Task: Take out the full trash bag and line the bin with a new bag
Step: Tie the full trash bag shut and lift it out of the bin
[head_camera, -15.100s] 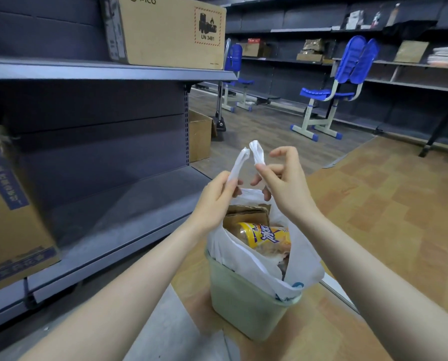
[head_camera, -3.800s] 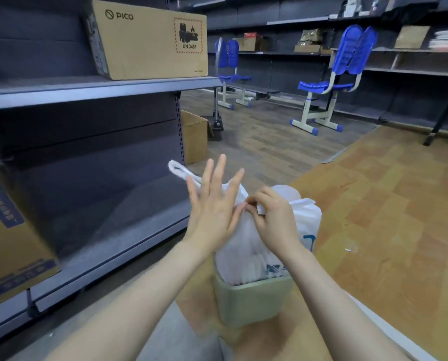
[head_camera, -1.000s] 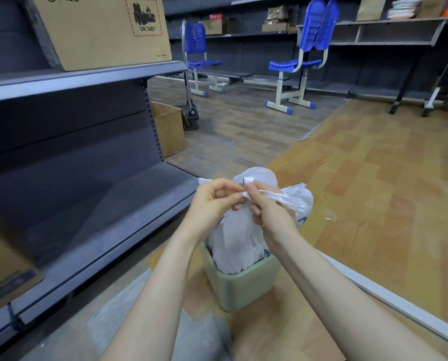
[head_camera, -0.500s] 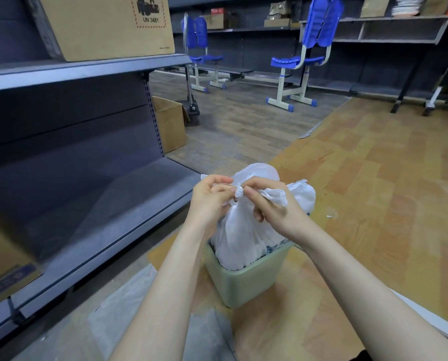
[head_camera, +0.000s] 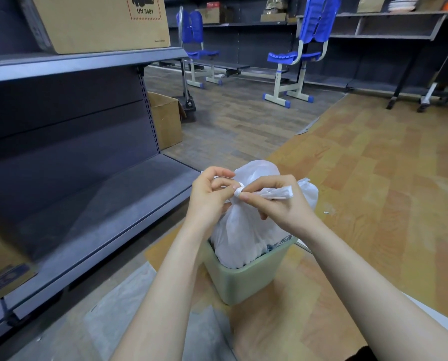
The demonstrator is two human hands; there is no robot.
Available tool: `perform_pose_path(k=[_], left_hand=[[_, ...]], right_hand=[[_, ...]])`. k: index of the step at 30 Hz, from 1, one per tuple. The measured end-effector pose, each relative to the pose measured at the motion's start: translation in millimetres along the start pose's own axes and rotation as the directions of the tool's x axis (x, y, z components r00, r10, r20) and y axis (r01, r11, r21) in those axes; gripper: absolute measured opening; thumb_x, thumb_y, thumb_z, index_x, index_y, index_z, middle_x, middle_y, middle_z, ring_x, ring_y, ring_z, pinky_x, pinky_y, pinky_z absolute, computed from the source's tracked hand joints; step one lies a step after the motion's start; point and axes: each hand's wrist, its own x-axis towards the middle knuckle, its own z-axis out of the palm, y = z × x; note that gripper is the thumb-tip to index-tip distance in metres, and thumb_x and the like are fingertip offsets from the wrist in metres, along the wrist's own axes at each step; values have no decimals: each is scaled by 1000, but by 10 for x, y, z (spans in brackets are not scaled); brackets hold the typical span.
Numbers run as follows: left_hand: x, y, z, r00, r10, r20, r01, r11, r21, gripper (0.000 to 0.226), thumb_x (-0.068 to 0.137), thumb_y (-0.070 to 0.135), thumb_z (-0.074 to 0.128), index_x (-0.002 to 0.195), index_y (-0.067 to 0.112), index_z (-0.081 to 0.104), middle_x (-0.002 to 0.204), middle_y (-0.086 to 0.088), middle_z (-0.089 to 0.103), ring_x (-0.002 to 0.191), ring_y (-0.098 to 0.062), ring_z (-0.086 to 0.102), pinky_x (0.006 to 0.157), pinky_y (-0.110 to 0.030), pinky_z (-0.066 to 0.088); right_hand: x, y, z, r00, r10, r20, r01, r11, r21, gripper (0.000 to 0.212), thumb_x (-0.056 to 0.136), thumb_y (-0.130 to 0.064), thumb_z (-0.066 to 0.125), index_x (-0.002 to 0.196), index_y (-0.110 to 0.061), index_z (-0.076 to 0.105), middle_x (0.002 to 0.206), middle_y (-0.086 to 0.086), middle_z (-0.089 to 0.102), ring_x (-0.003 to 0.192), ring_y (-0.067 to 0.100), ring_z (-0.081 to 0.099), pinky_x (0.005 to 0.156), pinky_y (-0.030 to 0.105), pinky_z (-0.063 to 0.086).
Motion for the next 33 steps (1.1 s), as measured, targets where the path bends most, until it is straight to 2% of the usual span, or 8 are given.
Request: perform_pose_path(k=[3,9,12,15,24,27,30,33], left_hand=[[-1,9,3,1000,-23,6,23,999,-33,24,83,-4,60,86,19,54,57,11,60,69,-7,58,57,-17,46],[12,-1,-16,1000,-12,-5,12,999,-33,24,84,-4,59,85,19,53,68,1,60,70,-15,55,58,-23,43],[8,-7,2,997,71,-38,-70,997,34,24,85,-4,59,83,19,52,68,-2,60,65,-15,51,50,-17,42],[0,-21,30,974,214,-70,-201,967,157,32,82,-5,60,79,27,53,69,-3,63,61,-17,49,58,-27,41],[-82,-2,20,929,367,-44,-338,891,303,35,81,-6,59,80,28,51,67,11,59,60,-1,50,60,-16,41],[-67,-14,13,925,377,-52,-340,881,327,36,80,-4,61,79,31,51,67,14,61,64,-3,50,64,-21,42],[-63,-19,13,922,385,-47,-349,875,336,37,79,-2,64,78,34,52,69,17,61,64,-5,50,65,-26,44],[-65,-1,18,919,395,6,-372,859,352,31,80,1,66,81,30,56,73,17,61,63,-4,50,63,-21,44]], right_hand=[[-4,25,3,999,28,-34,-26,998,60,17,80,-10,73,67,-16,64,49,-11,57,38,9,44,39,16,33],[20,34,8,999,-33,36,35,998,-48,13,86,-5,65,82,-15,72,53,-20,61,40,2,48,40,11,34],[50,62,16,999,-5,42,10,994,-110,8,84,-10,69,82,-15,74,61,-20,65,51,3,55,38,17,40],[51,69,43,999,-46,21,49,986,-159,5,81,-9,72,83,-7,76,68,-15,67,60,-3,60,49,8,41],[92,68,162,982,77,-171,-88,995,-54,33,71,-1,73,53,-28,67,50,-11,63,51,6,53,54,27,44],[110,69,203,969,101,-226,-114,993,-42,33,68,0,71,47,-24,64,54,7,60,53,14,48,55,30,39],[118,88,231,951,56,-304,-89,991,-96,21,62,-9,72,48,-7,56,49,8,49,52,13,41,52,29,33],[123,127,224,907,-41,-420,-44,980,-192,33,56,-23,66,61,5,50,57,18,51,56,22,44,51,33,36]])
